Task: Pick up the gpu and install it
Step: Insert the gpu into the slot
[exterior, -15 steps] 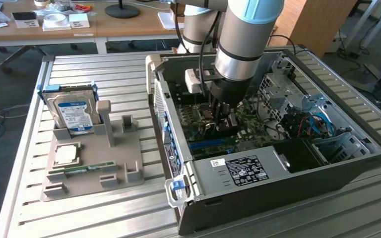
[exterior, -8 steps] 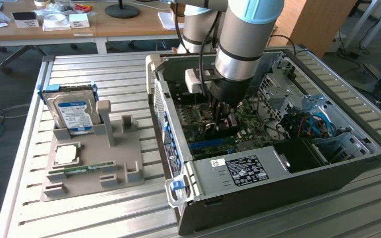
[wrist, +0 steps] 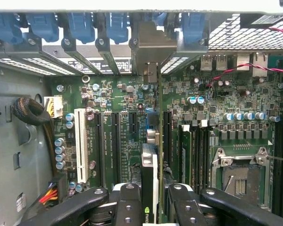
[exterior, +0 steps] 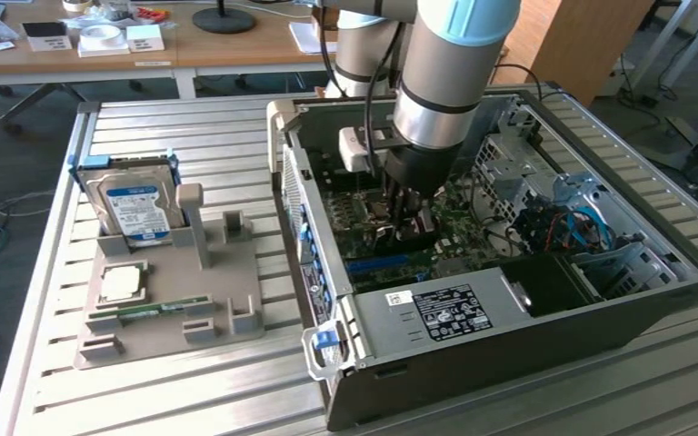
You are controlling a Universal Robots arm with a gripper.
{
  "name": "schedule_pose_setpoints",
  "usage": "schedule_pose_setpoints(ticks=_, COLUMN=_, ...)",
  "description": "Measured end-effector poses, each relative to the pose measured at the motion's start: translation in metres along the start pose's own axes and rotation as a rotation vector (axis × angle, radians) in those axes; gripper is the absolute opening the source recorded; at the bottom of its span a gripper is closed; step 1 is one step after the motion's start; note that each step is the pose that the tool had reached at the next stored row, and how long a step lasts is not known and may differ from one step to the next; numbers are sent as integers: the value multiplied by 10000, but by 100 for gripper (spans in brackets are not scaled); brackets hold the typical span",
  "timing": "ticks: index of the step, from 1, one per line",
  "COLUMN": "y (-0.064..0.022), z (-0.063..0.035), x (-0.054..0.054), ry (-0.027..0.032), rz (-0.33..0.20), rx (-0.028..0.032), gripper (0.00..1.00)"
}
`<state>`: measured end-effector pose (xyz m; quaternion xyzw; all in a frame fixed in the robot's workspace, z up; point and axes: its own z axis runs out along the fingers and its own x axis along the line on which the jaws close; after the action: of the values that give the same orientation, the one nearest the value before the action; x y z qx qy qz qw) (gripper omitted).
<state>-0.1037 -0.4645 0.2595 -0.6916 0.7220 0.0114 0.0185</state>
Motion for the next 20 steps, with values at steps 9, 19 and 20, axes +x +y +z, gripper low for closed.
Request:
schedule_pose_setpoints(ticks=9, y=3, z=28, x=1, ry=6, rz=0, rx=1, gripper=27)
schedule_pose_setpoints(ticks=19, y=5, z=52, x=4, ry=30, rz=0, rx=0, gripper=27)
schedule_pose_setpoints(ticks=20, y=6, z=55, x=5, ry=36, rz=0, rx=-1, gripper=27)
